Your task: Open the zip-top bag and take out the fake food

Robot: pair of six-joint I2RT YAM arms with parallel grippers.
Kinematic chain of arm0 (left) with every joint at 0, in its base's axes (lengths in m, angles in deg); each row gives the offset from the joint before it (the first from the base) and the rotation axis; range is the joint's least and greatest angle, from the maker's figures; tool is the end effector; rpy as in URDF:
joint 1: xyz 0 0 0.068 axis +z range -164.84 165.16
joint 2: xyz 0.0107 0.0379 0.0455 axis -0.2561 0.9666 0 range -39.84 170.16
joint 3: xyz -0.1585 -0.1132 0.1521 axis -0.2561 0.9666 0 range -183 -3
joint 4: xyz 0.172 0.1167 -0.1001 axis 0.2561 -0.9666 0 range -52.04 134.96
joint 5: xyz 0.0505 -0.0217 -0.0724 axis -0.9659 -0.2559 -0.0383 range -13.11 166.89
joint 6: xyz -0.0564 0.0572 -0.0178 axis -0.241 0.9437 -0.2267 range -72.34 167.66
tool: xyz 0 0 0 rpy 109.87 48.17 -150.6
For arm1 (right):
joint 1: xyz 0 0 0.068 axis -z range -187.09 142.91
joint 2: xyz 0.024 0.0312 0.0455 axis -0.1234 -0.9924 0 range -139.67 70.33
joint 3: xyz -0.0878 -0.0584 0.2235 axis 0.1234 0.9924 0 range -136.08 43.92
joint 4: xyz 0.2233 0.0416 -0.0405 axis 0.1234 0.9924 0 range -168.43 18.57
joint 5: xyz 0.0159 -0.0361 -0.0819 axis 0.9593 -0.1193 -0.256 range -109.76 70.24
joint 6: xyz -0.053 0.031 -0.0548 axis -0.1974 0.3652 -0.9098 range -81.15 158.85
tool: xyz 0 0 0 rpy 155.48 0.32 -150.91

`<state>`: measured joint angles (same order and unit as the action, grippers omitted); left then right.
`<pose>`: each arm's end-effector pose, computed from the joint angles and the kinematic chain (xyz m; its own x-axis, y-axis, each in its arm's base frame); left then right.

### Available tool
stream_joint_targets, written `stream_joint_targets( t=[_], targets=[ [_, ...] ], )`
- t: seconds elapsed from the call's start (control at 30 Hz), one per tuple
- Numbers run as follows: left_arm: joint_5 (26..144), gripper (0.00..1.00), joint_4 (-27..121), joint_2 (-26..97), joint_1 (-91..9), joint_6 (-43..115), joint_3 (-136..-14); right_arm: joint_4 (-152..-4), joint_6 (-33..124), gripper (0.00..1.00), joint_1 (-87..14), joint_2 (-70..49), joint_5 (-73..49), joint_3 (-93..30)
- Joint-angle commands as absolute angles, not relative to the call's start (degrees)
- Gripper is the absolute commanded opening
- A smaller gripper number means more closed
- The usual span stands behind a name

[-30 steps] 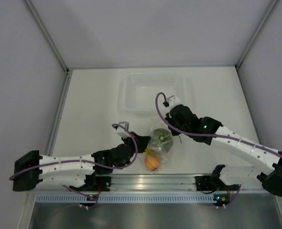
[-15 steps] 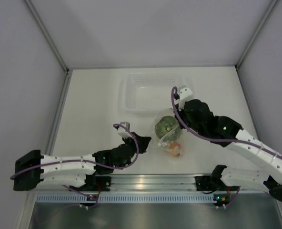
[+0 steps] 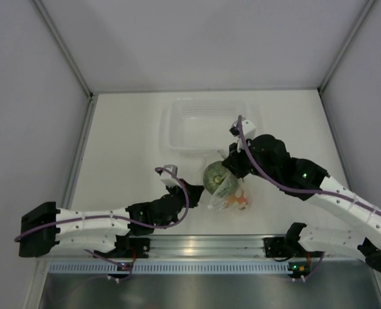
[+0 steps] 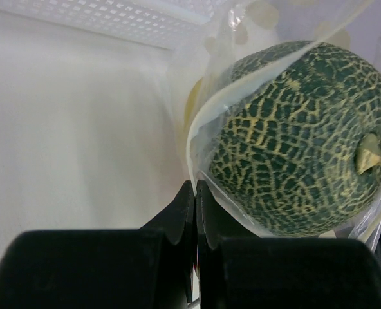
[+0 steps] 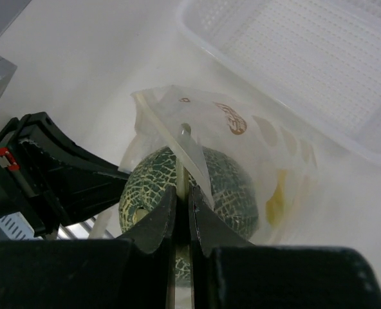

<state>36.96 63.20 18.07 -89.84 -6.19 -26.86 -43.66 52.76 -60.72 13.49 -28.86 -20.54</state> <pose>0.1031 -0.2076 0.2105 -0.5107 -0.4866 -0.7089 0.2857 0.6815 -0.6737 0.1401 0.1713 0.3337 -0.4337 -0.1885 -0.8811 -0.6256 0.7668 0.1439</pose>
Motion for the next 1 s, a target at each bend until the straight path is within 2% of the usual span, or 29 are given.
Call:
stream_joint_targets(
  t=[0.0,0.23,0.4,0.6,0.73,0.83,0.97],
  targets=[
    [37.1,0.0,64.1,17.3,-90.0,-3.9,-29.9,-52.1,56.2,0.0,-63.4,11.9,-23.7,-20.3],
    [35.8,0.0,64.1,15.9,-90.1,-0.9,-30.4,-53.0,55.5,0.0,-72.3,7.4,-20.0,-25.7],
    [35.6,0.0,64.1,14.6,-90.1,-1.2,-29.3,-54.2,55.4,0.0,-73.7,9.4,-19.4,-27.0],
    [36.5,0.0,64.1,13.9,-90.0,-2.3,-28.0,-56.3,54.1,0.0,-73.7,13.9,-29.8,-25.7],
    [36.5,0.0,64.1,13.2,-90.0,-3.1,-27.1,-63.1,52.1,0.0,-73.7,19.3,-41.2,-18.6],
    [36.5,0.0,64.1,12.8,-90.0,-3.4,-26.6,-68.5,50.7,0.0,-73.7,22.9,-44.8,-14.9],
    [35.8,0.0,64.0,12.7,-90.1,-3.6,-26.1,-67.5,50.3,0.0,-73.4,22.6,-46.1,-16.5]
  ],
)
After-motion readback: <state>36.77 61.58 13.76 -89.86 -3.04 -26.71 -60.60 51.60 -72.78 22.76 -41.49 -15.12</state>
